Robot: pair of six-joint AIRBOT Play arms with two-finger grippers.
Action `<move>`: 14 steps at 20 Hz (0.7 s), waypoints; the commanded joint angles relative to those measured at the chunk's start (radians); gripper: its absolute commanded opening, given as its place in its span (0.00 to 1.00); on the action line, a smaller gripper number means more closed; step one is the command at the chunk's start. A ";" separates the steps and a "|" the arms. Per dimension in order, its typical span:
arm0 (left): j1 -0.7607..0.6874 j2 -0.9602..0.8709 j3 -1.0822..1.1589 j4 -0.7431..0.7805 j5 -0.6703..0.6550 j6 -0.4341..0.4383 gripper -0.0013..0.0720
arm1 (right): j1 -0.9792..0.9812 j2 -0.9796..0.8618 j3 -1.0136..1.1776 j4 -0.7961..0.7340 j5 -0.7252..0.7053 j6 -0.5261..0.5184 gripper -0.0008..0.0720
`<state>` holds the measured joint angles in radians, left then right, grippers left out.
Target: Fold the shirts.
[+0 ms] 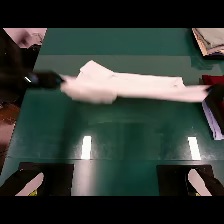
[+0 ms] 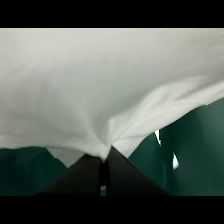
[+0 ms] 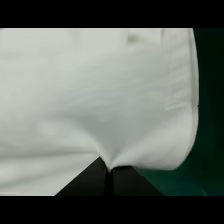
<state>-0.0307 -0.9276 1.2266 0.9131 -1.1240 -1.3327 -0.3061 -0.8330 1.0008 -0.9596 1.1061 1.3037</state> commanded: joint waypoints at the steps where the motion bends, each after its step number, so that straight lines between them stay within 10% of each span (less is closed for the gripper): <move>1: 0.000 0.030 0.400 0.029 -0.013 -0.004 0.05 | 0.001 0.095 0.292 0.000 -0.006 0.018 0.03; 7: 0.000 0.031 0.954 0.024 0.010 -0.021 0.05 | 0.000 0.142 0.648 -0.004 -0.001 0.018 0.03; 14: 0.000 0.068 0.934 -0.060 0.037 -0.051 0.05 | 0.000 0.042 0.932 -0.011 0.285 0.062 0.03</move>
<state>-0.0311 -0.8650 2.1777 0.8810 -1.0912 -1.3754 -0.3061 -0.7368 1.8175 -0.9676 1.2419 1.3338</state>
